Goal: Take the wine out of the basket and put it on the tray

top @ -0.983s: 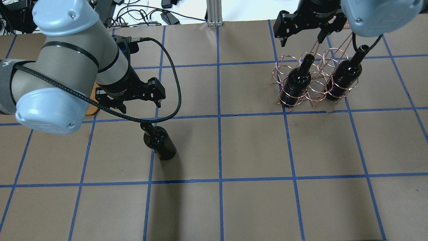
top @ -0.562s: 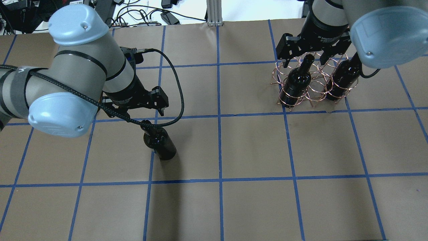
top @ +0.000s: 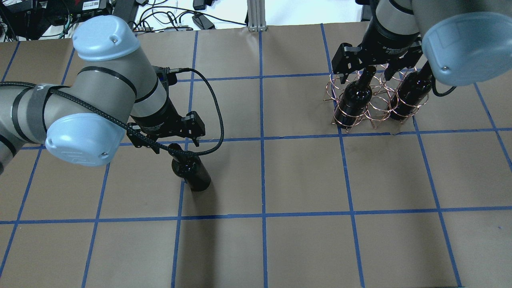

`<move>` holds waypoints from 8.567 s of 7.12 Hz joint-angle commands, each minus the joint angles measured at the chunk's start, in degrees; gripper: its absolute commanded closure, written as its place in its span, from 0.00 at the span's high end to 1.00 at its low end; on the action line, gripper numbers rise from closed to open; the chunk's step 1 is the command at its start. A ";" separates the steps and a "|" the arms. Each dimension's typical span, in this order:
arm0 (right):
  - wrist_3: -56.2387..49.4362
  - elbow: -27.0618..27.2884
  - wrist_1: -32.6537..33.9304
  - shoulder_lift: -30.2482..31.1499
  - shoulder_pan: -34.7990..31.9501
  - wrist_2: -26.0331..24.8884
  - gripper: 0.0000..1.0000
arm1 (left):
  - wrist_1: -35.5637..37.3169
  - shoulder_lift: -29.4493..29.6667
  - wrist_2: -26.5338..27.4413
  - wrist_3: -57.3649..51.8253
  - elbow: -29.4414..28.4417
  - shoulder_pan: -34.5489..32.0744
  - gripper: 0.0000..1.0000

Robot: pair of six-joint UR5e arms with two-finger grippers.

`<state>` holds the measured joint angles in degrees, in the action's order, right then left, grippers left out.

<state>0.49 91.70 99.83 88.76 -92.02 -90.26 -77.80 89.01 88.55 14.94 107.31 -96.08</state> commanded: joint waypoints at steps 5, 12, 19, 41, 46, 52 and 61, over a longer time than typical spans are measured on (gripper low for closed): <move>0.12 -0.03 0.19 1.77 0.00 -0.44 1.00 | 0.01 -1.12 0.39 2.29 1.94 -2.10 0.72; 0.47 -0.03 0.28 2.47 0.00 -0.79 1.00 | 0.72 -0.60 3.82 1.75 0.88 -2.01 0.41; 0.12 -0.03 0.72 2.47 0.00 -0.97 1.00 | -0.51 -2.17 8.82 -10.17 -10.52 2.88 0.00; 0.04 0.15 0.46 2.47 0.00 -3.25 1.00 | -4.52 21.41 2.32 -47.46 -33.65 38.33 0.87; -0.14 0.50 0.19 2.21 -0.09 -3.87 1.00 | -20.11 6.46 2.50 -28.53 -31.56 20.82 0.94; -0.05 0.59 0.02 1.95 0.00 -4.12 1.00 | -14.96 0.55 5.58 -11.95 -23.03 5.64 1.00; -0.14 0.59 -0.07 2.30 -0.09 0.09 1.00 | -15.10 0.28 3.74 -13.97 -23.02 5.37 1.00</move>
<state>0.50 92.29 99.86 90.95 -92.11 -90.83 -92.73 89.14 93.36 0.97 84.28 -90.55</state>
